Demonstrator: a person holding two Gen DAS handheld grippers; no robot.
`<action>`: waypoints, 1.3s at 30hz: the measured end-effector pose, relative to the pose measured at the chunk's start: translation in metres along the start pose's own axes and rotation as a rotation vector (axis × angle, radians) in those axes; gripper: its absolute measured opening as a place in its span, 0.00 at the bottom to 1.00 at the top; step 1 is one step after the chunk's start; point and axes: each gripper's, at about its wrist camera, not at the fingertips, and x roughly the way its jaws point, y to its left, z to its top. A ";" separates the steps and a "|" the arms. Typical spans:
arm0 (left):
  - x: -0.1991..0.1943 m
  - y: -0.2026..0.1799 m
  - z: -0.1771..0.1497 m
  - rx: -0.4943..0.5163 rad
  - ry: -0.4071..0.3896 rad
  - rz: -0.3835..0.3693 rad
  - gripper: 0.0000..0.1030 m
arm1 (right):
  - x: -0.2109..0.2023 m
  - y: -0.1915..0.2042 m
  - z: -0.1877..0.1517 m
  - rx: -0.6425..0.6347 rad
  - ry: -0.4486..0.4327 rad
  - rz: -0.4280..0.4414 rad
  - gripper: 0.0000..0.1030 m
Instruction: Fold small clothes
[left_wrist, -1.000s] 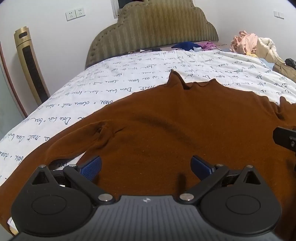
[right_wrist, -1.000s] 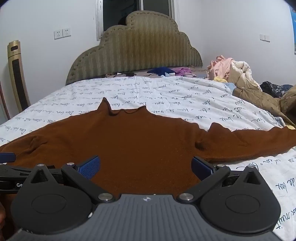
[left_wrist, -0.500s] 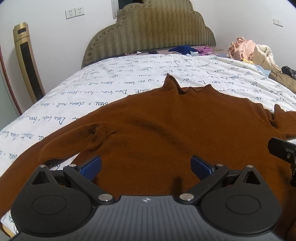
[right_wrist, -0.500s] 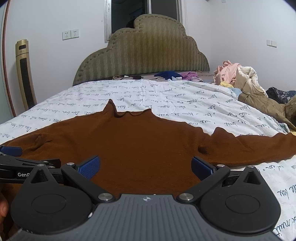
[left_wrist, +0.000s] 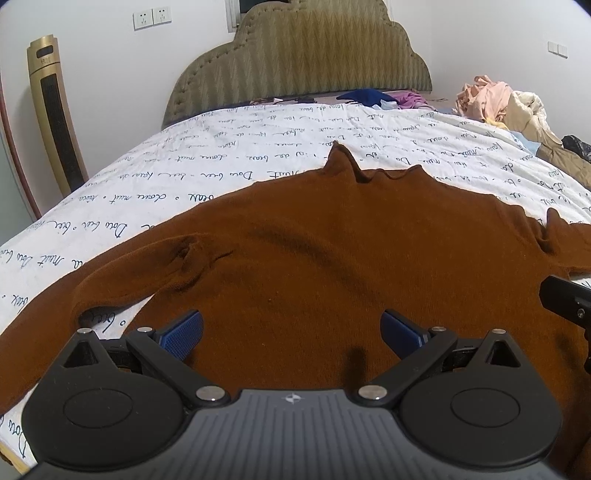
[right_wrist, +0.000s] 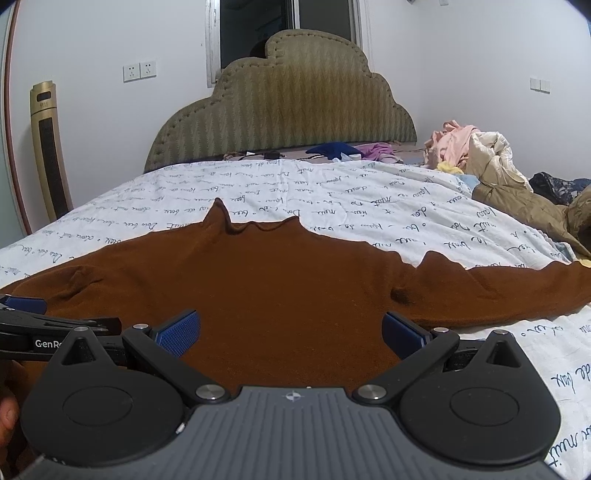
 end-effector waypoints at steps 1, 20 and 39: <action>0.000 0.000 0.000 0.000 0.001 -0.001 1.00 | 0.000 0.000 0.000 0.002 0.000 0.000 1.00; -0.001 -0.008 -0.001 0.028 -0.005 -0.022 1.00 | -0.001 -0.004 -0.001 0.025 -0.002 0.001 1.00; 0.001 -0.023 0.003 0.026 0.000 -0.041 1.00 | -0.003 -0.021 -0.002 0.075 -0.011 0.011 1.00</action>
